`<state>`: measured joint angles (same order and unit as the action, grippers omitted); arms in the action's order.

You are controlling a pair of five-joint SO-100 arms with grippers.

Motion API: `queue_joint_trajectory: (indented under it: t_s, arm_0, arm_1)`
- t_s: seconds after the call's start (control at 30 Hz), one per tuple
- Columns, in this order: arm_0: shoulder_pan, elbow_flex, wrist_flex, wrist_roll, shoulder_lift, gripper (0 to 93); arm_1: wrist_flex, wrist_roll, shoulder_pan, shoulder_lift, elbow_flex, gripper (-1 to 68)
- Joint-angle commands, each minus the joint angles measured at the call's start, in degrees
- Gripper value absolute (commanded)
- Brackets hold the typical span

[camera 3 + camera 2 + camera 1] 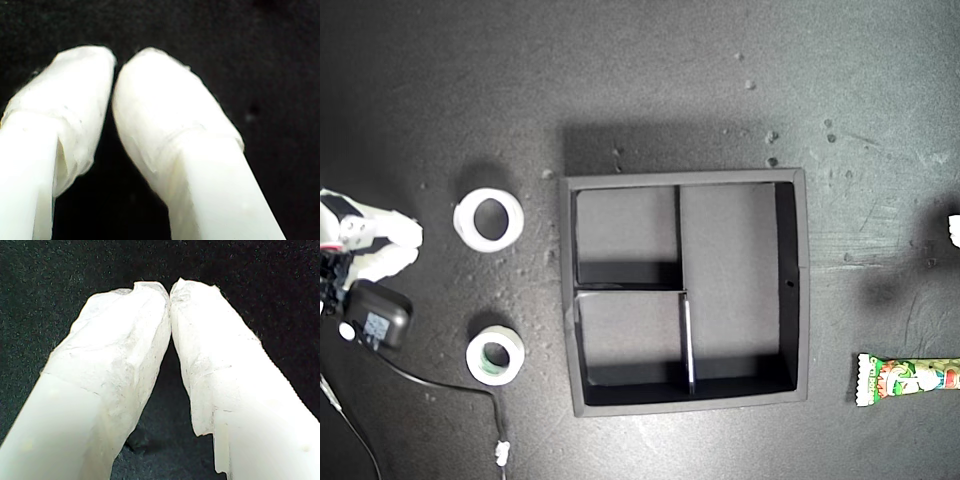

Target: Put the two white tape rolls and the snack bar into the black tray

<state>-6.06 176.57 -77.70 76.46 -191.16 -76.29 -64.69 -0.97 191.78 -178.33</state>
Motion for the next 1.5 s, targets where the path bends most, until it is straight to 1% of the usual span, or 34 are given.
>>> queue_joint_trajectory:
  t_s: [0.0,0.1,0.3,0.33,0.4,0.43,0.5,0.53,0.6,0.7,0.77,0.83,0.87,0.93,1.03,1.07,1.17,1.2,1.27,1.33,1.4,1.47]
  arm_0:
    - [-0.35,3.25,-2.2,6.06,-2.9,0.2]
    - [-0.35,3.25,-2.2,6.15,-2.9,0.2]
    - [-0.97,3.25,-2.2,5.54,-2.9,0.2]
    - [-1.67,3.25,-2.11,6.59,-2.81,0.1]
    - [-4.92,3.25,-1.23,8.79,-2.81,0.1]
    - [-6.94,3.25,-0.79,10.9,-2.72,0.0]
    - [-11.43,3.25,-0.53,17.93,-2.72,0.0]
    - [-12.66,3.25,0.79,16.52,-2.72,0.0]
    - [-13.1,3.25,4.92,10.55,-2.72,0.0]
    - [-14.59,1.93,14.94,0.26,-2.64,3.0]
    - [-15.82,-0.88,20.21,-7.56,-2.64,4.4]
    - [-15.56,-4.66,22.76,-14.15,-2.64,7.6]
    - [-14.59,-6.59,23.29,-16.79,-2.72,9.3]
    - [-12.3,-10.63,23.2,-21.62,-2.72,13.2]
    - [-8.7,-14.94,22.32,-24.08,0.0,21.3]
    - [-7.73,-16.44,22.5,-24.26,2.37,23.6]
    - [-5.98,-22.24,23.29,-24.96,12.22,24.8]
    - [-5.71,-24.7,23.55,-24.96,16.17,24.8]
    - [-5.45,-30.23,23.47,-25.05,25.4,24.7]
    - [-5.19,-36.04,23.2,-25.4,36.04,24.3]
    - [-4.83,-41.75,22.5,-25.49,46.58,24.0]
    - [-4.48,-47.02,21.18,-25.22,55.63,23.9]
  arm_1:
    - [-0.62,0.0,-0.7,0.0,-0.62,-0.1]
    - [-0.53,-0.18,-1.14,0.0,-0.62,-0.1]
    - [0.44,-0.26,-4.04,0.09,-0.62,-0.1]
    - [0.09,-0.26,-4.66,0.09,-0.62,-0.1]
    - [0.0,-2.29,-5.71,0.09,-0.62,-0.1]
    - [0.79,-2.29,-6.06,0.09,-0.62,-0.1]
    - [2.9,-2.29,-6.06,0.09,-0.62,-0.1]
    - [3.52,-2.29,-5.62,0.09,-0.62,-0.1]
    - [5.54,-1.23,-3.78,0.09,-0.62,-0.1]
    - [11.51,4.04,-1.58,0.09,-0.62,-0.1]
    - [16.0,10.99,0.26,0.09,-0.62,-0.1]
    - [21.62,19.07,3.52,0.09,-0.62,-0.1]
    - [23.38,20.92,4.31,0.09,-0.62,-0.1]
    - [25.58,20.83,3.96,0.09,-0.62,-0.2]
    - [31.2,16.79,3.6,0.09,-0.62,-0.3]
    - [33.05,12.66,2.9,0.09,-0.62,-0.3]
    - [38.32,-3.25,0.09,0.09,-0.62,-0.4]
    - [38.23,-12.92,-1.76,0.09,-0.62,-0.4]
    - [35.33,-30.59,-2.64,0.09,-0.62,-0.4]
    - [33.22,-41.92,-2.46,0.09,-0.62,-0.5]
    - [32.61,-45.09,-2.55,0.09,-0.62,-0.5]
    - [32.26,-41.66,-3.25,0.09,-0.62,-0.5]
